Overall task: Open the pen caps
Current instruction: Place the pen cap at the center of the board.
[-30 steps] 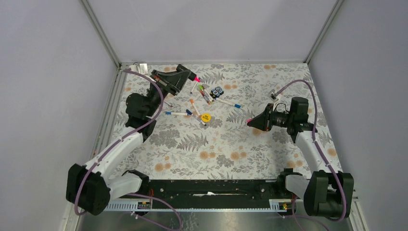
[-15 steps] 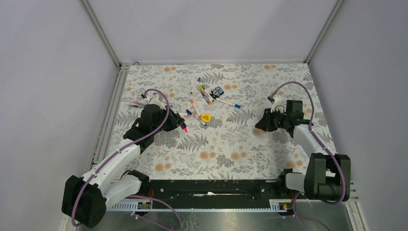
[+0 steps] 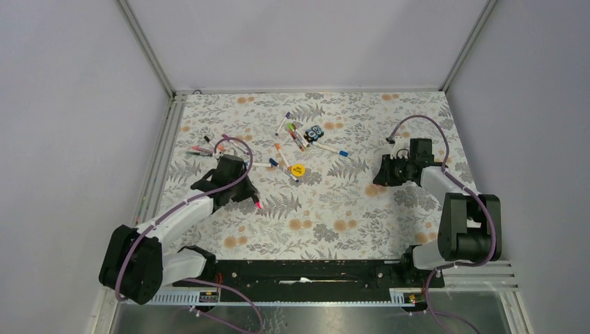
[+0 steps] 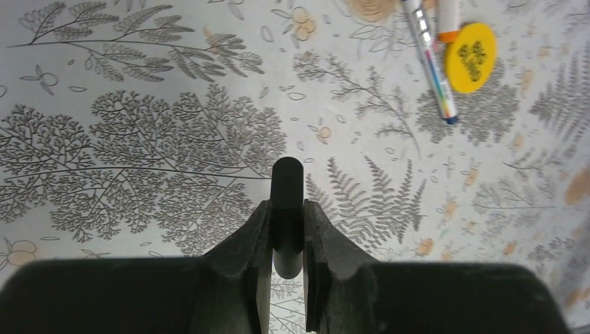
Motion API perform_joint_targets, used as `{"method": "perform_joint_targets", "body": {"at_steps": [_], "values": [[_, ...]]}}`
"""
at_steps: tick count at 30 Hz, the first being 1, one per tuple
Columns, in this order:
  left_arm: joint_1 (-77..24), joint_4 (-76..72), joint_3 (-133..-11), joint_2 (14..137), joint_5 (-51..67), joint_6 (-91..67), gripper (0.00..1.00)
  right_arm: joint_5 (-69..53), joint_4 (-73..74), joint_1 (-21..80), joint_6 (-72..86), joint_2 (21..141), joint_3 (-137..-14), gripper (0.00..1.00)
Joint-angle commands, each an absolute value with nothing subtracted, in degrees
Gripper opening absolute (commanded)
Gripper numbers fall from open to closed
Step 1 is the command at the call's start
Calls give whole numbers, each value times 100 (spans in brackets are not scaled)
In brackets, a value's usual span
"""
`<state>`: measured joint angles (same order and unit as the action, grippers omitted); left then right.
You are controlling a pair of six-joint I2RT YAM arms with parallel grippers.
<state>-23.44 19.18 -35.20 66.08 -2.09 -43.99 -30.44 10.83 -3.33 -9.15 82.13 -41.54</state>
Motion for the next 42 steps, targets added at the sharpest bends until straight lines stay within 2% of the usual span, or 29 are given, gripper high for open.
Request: {"method": "perform_joint_targets", "body": {"at_steps": [1,4,10,18,23,28,31,34,36,39,42], "values": [[-2312,1937,-3607,6874,-607,-4320,0,-2795,1271,-343,-888,8556,-4536,23],[-2312,1947,-3596,7013,-648,-4289,3,-2750,1335,-343,-888,8734,-4619,23],[-2311,1962,-3599,7248,-733,-4252,23,-2615,1338,-343,-888,8873,-4647,25],[-2312,2019,-3637,7391,-808,-4271,31,-2378,1484,-343,-887,9152,-4798,33],[-2312,2228,-3774,7261,-894,-4239,40,-2337,1530,-343,-930,9122,-4816,49],[-2311,2430,-3991,6987,-899,-4102,46,-2257,1596,-407,-1058,8893,-4826,57],[-2303,2446,-4095,6733,-809,-3883,50,-2388,1680,-437,-1266,8598,-4830,67],[-2294,2342,-4082,6409,-734,-3649,63,-2825,1815,-439,-1689,8345,-4872,78],[-2290,2183,-4010,6139,-665,-3512,74,-3201,1877,-433,-1969,8213,-4894,82],[-2277,1930,-3850,5629,-579,-3364,97,-3843,1923,-431,-2452,8118,-4943,86],[-2257,1412,-3559,5084,-214,-3084,99,-4447,1980,-422,-3015,8191,-5118,89]]}}
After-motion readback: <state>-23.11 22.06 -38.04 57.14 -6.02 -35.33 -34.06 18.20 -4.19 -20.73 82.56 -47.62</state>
